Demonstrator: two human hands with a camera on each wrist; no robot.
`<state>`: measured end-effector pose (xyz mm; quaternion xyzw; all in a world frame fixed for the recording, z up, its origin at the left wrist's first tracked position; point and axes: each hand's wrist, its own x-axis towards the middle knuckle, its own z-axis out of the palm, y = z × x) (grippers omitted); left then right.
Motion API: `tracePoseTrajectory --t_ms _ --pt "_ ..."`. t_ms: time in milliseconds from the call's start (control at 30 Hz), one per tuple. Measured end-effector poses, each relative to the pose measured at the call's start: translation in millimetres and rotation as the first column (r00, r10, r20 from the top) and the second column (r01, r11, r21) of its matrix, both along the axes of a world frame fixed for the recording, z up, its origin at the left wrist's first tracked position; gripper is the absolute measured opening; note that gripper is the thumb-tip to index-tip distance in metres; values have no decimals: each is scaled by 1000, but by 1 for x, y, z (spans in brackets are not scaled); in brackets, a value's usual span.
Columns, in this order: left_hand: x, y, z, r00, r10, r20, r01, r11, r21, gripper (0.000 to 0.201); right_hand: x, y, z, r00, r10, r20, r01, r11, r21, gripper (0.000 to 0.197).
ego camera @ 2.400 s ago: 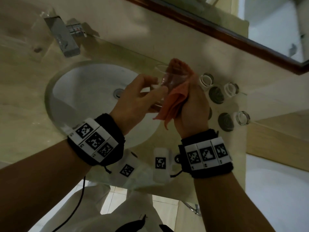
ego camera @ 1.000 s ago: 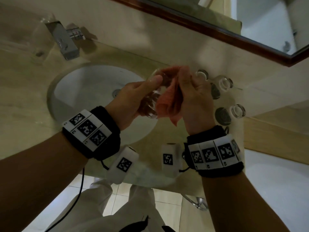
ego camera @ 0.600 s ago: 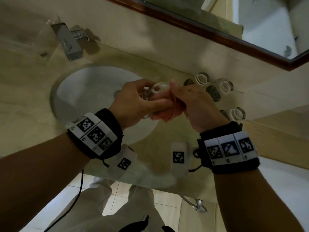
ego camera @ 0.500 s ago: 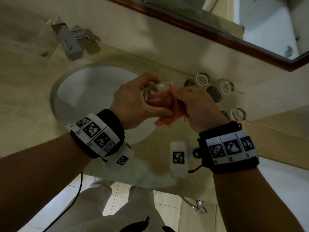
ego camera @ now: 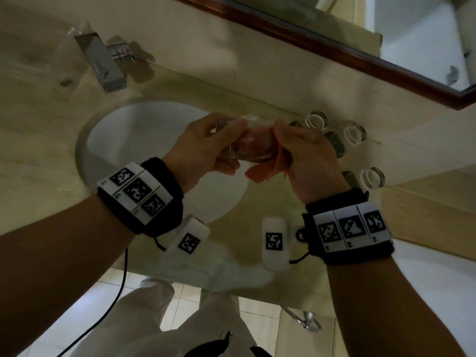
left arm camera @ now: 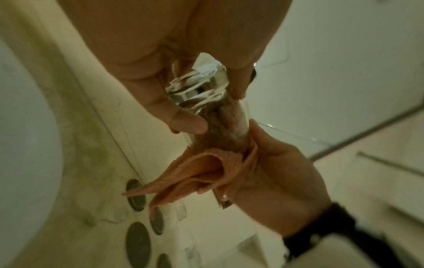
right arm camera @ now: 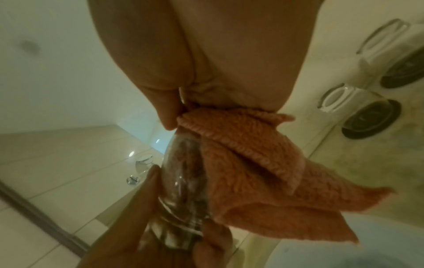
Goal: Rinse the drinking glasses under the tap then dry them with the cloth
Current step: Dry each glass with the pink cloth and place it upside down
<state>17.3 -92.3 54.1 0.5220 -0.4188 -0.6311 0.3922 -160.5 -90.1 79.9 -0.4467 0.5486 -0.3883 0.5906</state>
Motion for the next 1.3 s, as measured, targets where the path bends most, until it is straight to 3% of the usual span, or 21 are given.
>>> tracePoseTrajectory --t_ms 100,167,333,400,500,567,667,833,933,1000,1067,1133,1200,1300 --pt "4 -1 -9 993 -55 103 78 969 -236 37 -2 -4 -1 998 -35 58 32 997 66 44" --pt "5 0 -13 983 -77 168 128 939 -318 49 -4 -7 -2 994 -56 97 45 993 111 39" --pt "8 -3 -19 989 -91 118 122 949 -291 56 -2 -10 -11 996 -38 79 32 996 79 36" --pt "8 -8 -18 996 -85 6 85 978 -192 48 0 -11 -14 997 -41 72 38 998 42 39" --pt "10 -16 -10 979 3 -205 38 980 196 51 4 -11 -15 999 -33 2 33 999 -33 30" --pt "14 -19 -9 987 -57 -147 92 965 245 47 7 -11 -15 999 6 -46 -10 997 -80 27" --pt "18 -18 -12 996 -61 -60 68 991 118 29 11 -13 -16 999 19 -26 -20 998 -56 29" --pt "25 -14 -23 990 -72 121 103 957 -271 52 10 -19 -20 990 6 138 -15 998 65 37" --pt "26 -15 -26 989 -78 129 114 948 -298 57 11 -21 -23 992 12 122 -21 997 76 42" --pt "26 -18 -27 997 -78 24 81 969 -234 49 14 -22 -23 994 10 112 -15 999 50 46" --pt "26 -22 -22 986 -19 -165 21 1000 9 36 17 -22 -22 997 -2 78 2 1000 6 45" --pt "27 -25 -20 977 -5 -214 55 972 227 46 18 -21 -20 1000 -12 4 12 998 -60 32" --pt "26 -26 -20 985 -55 -161 99 956 276 53 19 -20 -20 997 20 -77 -28 994 -108 31" --pt "23 -25 -19 990 -26 -141 55 976 211 33 20 -21 -21 996 44 -78 -53 992 -111 35"
